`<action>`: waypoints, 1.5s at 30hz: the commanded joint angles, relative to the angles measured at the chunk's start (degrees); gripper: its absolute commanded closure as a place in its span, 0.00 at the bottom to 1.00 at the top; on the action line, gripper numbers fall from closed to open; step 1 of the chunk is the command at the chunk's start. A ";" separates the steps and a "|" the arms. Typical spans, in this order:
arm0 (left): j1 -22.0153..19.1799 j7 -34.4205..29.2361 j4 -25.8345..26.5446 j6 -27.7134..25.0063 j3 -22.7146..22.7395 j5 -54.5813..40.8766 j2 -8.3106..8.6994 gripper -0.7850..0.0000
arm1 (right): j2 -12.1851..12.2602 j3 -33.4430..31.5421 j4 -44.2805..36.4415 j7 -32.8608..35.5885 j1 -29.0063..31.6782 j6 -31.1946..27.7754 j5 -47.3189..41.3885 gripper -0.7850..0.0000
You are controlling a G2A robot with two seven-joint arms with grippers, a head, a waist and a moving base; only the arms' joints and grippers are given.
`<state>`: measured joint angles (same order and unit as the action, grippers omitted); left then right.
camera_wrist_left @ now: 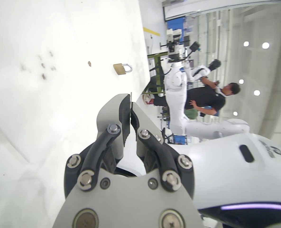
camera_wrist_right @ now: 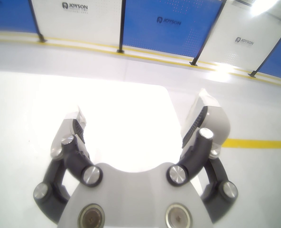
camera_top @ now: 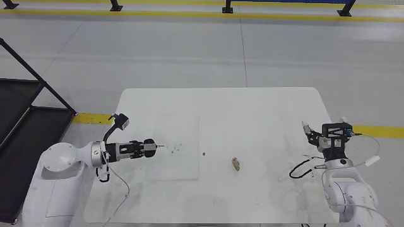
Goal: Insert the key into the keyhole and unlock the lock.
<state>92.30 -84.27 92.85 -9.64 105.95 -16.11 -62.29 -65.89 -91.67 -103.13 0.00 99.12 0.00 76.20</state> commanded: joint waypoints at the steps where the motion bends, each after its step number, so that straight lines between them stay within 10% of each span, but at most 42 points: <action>1: -1.54 -3.59 -4.06 -1.19 0.50 -4.82 0.27 1.00 | 0.00 0.00 0.00 0.00 0.00 0.00 0.00 0.00; 25: -1.92 -3.73 -7.64 -3.61 -3.10 -15.49 2.33 1.00 | 0.01 0.18 -0.31 0.04 -0.27 -0.51 0.40 0.00; 45: -1.92 -3.73 -7.64 -3.61 -3.10 -15.49 2.33 1.00 | -0.27 15.05 -19.13 29.27 -0.93 -12.12 13.42 0.00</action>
<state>90.38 -88.00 85.20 -13.25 102.86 -31.60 -59.96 -66.10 -77.51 -121.39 26.88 98.32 -11.51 90.04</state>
